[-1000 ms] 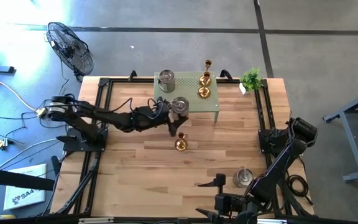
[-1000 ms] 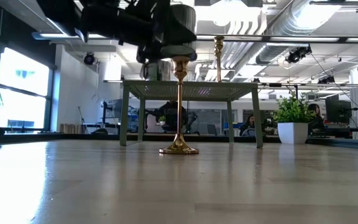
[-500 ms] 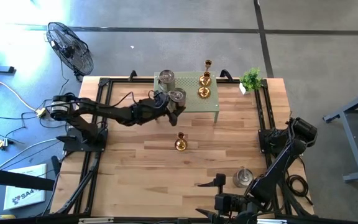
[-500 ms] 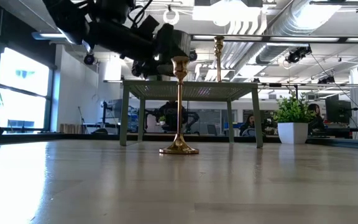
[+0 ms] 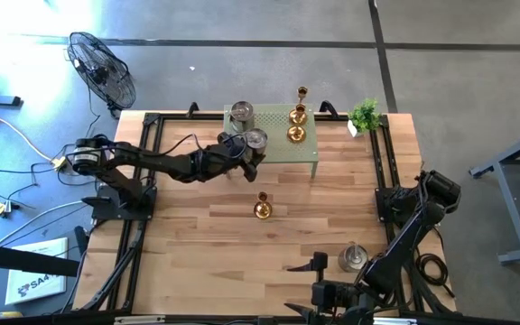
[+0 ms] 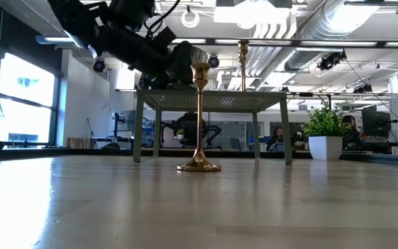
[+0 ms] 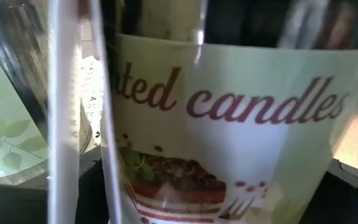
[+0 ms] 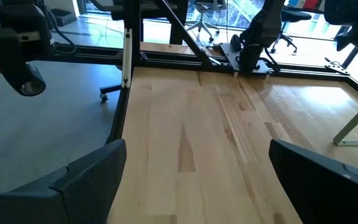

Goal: Pick & Place candle stick holders
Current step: Put the left silver scented candle on the shelf, then put the gold candle holder on the shelf

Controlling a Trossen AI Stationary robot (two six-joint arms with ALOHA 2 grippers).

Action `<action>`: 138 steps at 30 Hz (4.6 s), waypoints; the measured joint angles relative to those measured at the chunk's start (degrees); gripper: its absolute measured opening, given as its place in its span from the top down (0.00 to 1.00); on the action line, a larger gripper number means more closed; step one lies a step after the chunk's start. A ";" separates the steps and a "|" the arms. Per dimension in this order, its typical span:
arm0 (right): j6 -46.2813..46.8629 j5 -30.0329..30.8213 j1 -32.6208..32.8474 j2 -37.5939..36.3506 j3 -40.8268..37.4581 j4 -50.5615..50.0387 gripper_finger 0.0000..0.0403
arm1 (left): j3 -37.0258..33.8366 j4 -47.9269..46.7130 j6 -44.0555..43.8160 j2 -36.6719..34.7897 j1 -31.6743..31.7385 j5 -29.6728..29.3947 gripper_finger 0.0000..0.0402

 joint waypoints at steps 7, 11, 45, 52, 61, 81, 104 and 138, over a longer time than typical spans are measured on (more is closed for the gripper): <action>-0.45 -0.05 0.00 0.00 0.00 0.00 0.03 | 0.00 -0.21 0.31 0.04 0.00 -1.11 0.10; -0.45 -0.45 -0.04 0.00 0.00 0.00 0.03 | -0.11 -1.98 0.14 0.11 0.00 -4.24 0.04; -1.09 -1.67 -0.41 -0.02 0.00 -0.39 0.03 | -0.04 12.70 6.14 0.11 0.02 -4.91 0.05; -1.30 -3.15 -1.23 -0.02 0.00 -0.41 0.03 | -0.04 14.00 8.78 0.11 0.00 -6.53 0.06; -1.48 -4.33 -1.60 -0.02 0.02 -0.41 0.03 | 3.72 13.59 11.91 0.13 -0.04 -6.49 0.06; 0.03 -4.37 -1.60 -0.02 0.00 -0.41 0.03 | 11.01 13.25 18.36 0.13 -0.04 -6.85 0.06; 9.89 0.82 -1.52 -0.04 0.01 -8.05 0.03 | 30.47 -26.35 34.04 -18.63 -20.47 -5.44 0.06; 7.49 8.86 -0.07 -0.07 0.00 -10.33 0.03 | -0.07 -45.24 -0.33 -23.64 -23.32 30.14 0.06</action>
